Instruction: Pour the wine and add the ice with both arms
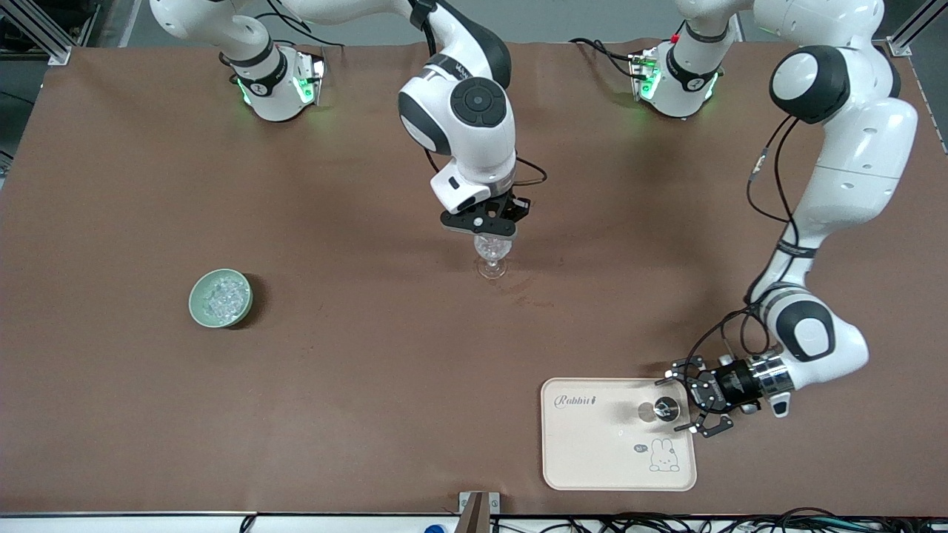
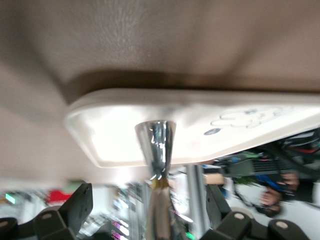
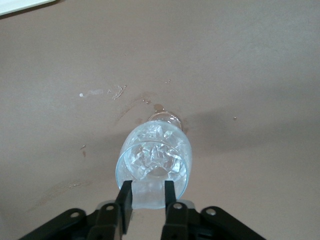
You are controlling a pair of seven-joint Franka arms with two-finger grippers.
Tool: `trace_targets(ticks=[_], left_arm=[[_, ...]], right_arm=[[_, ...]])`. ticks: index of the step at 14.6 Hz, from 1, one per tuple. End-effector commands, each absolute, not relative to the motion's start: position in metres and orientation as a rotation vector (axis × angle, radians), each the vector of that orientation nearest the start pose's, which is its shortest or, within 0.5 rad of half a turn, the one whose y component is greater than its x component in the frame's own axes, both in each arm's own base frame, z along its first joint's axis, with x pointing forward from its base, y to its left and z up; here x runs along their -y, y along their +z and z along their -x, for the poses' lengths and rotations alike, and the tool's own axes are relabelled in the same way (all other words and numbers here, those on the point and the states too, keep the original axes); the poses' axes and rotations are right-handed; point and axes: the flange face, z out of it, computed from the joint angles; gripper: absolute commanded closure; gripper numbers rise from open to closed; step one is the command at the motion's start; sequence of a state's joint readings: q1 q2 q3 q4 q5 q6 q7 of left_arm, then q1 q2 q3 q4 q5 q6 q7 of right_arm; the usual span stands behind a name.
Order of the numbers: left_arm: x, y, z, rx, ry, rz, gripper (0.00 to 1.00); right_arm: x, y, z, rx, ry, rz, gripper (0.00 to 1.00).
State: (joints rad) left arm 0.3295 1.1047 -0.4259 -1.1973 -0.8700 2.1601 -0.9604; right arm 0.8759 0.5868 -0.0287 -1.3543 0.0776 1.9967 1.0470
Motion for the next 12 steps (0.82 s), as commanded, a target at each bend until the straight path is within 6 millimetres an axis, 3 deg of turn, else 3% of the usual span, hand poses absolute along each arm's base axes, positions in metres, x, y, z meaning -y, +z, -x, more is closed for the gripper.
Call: trace_targets(ticks=[1,3,7,10,12], left_arm=[[-0.015,0.213,-0.752,-1.554,-0.69,-1.705,0.0],[-0.029,0.242,-0.747,-1.52,-0.666,-1.867,0.0],[-0.026,0.307,-0.738,-1.441,-0.605,-2.095,0.0],[-0.003,0.372,-0.732,-1.304,-0.441,-2.333,0.0],[0.013,0.414,-0.72,-1.204,-0.364,-2.509,0.0]], right_arm=[[-0.554,0.391,-0.474,-0.353,0.011,3.034,0.36],[-0.554,0.391,-0.474,-0.353,0.012,3.038,0.3],[-0.54,0.41,-0.484,-0.362,-0.031,3.033,0.24],[-0.496,0.445,-0.509,-0.407,-0.127,3.089,0.09],[-0.456,0.468,-0.525,-0.453,-0.195,3.162,0.03]])
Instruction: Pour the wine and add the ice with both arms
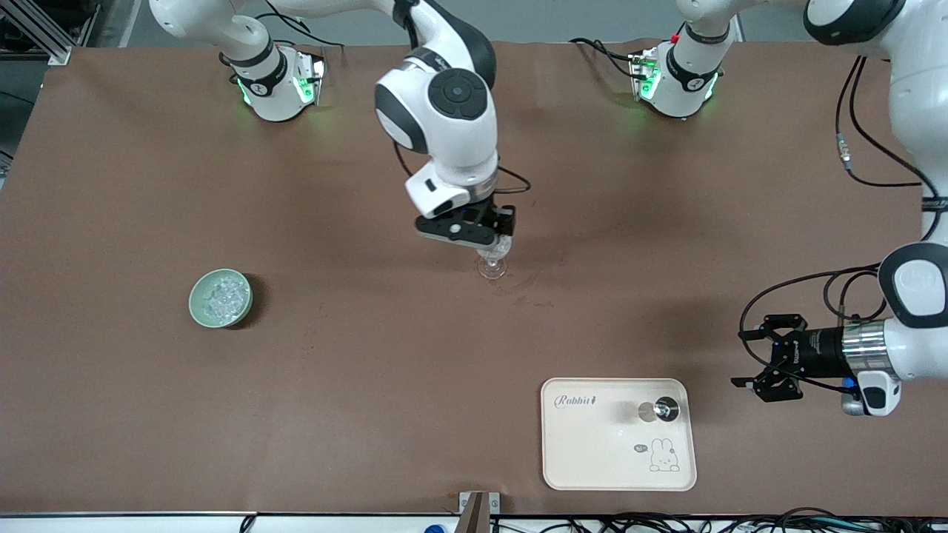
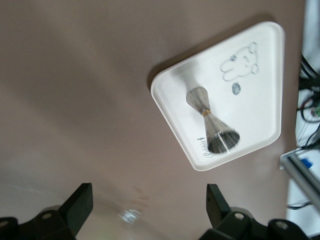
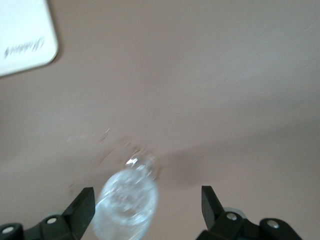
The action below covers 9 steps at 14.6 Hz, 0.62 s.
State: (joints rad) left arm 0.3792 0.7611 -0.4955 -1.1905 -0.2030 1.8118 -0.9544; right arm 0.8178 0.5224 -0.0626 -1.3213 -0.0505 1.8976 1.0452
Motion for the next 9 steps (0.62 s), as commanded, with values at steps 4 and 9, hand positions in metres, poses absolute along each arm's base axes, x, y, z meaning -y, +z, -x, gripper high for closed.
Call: trace_targets(ticks=[4,9], left_arm=[[0.047,0.493,-0.696,1.069,0.201,3.181,0.0],[0.049,0.57,-0.669,0.616,-0.039,3.228,0.0]], right_arm=[[-0.36,0.504,-0.55,-0.534,-0.204,3.159,0.0],[-0.243,0.543,-0.558,-0.457,-0.174,3.188,0.0]])
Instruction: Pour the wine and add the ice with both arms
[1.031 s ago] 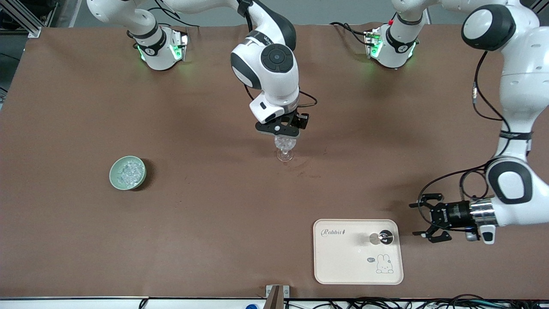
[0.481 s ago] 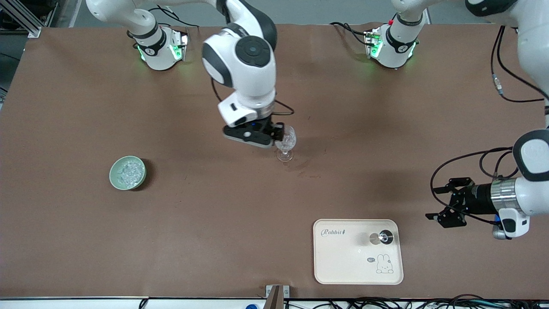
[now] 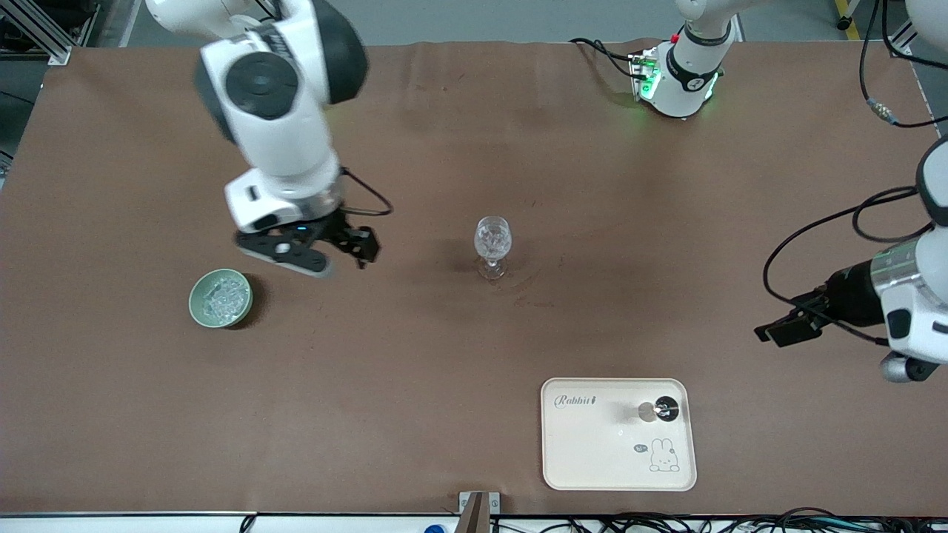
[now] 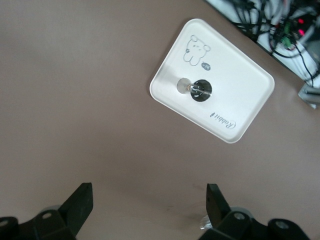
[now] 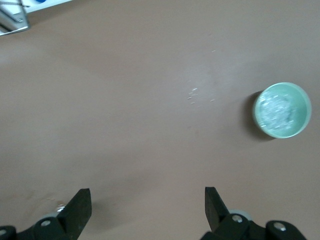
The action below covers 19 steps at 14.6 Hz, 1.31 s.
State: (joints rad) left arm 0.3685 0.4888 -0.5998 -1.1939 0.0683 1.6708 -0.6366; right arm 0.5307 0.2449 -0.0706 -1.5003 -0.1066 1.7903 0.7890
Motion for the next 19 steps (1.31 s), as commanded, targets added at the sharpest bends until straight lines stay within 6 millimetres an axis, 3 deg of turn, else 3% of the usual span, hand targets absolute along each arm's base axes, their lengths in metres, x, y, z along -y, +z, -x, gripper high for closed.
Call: trace_targets(ticks=[1,5,8,11,16,19], left_arm=[[0.047,0.582,-0.664,0.534,-0.092,3.185,0.0],[0.063,0.621,-0.641,0.266,-0.163,3.141,0.0],[0.073,0.642,-0.615,0.121,-0.125,3.05,0.0],[0.079,0.651,-0.59,-0.005,-0.109,3.061,0.0],[0.068,0.65,-0.537,0.039,-0.059,3.124,0.0],[0.066,0.651,-0.517,0.04,-0.05,3.117,0.0]], right_arm=[[-0.225,0.547,-0.553,-0.44,-0.169,3.192,0.0],[-0.134,0.56,-0.54,-0.26,-0.136,3.222,0.0],[-0.084,0.576,-0.532,-0.213,-0.11,3.229,0.0],[-0.052,0.604,-0.53,-0.219,-0.124,3.228,0.0],[-0.024,0.677,-0.527,-0.232,-0.197,3.214,0.0],[0.007,0.709,-0.528,-0.212,-0.215,3.159,0.0]])
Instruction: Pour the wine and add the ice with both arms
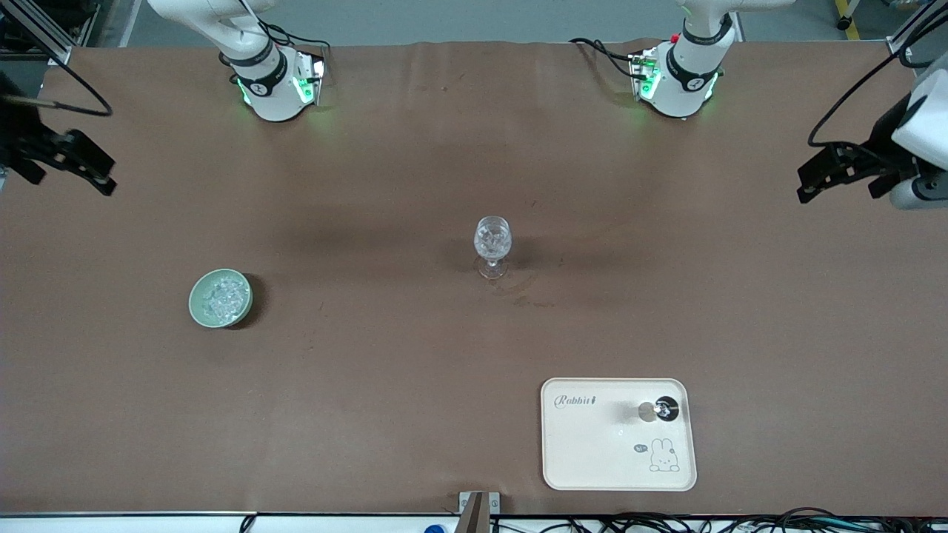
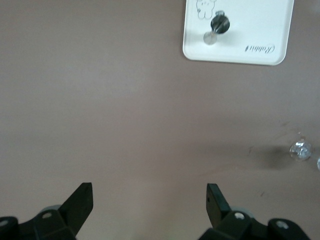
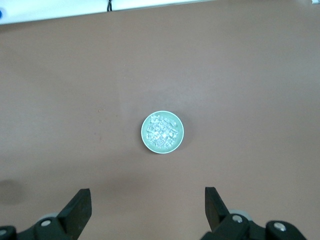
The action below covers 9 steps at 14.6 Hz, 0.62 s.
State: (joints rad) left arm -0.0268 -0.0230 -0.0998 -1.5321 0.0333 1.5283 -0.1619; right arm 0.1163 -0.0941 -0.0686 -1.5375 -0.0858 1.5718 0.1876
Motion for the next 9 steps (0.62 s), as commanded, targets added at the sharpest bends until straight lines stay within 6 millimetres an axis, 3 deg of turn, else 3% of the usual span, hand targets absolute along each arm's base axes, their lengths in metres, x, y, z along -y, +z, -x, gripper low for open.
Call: trace_targets(ticks=[1,4,9], left_arm=[[0.066,0.651,-0.511,0.04,-0.064,3.117,0.0],[0.068,0.652,-0.507,0.035,-0.083,3.118,0.0],[0.078,0.66,-0.506,0.025,-0.102,3.122,0.0]], right_arm=[[0.018,0.713,-0.528,-0.208,-0.177,3.161,0.0],[0.029,0.721,-0.522,-0.19,-0.133,3.176,0.0],[0.029,0.701,-0.513,-0.162,0.041,3.18,0.0]])
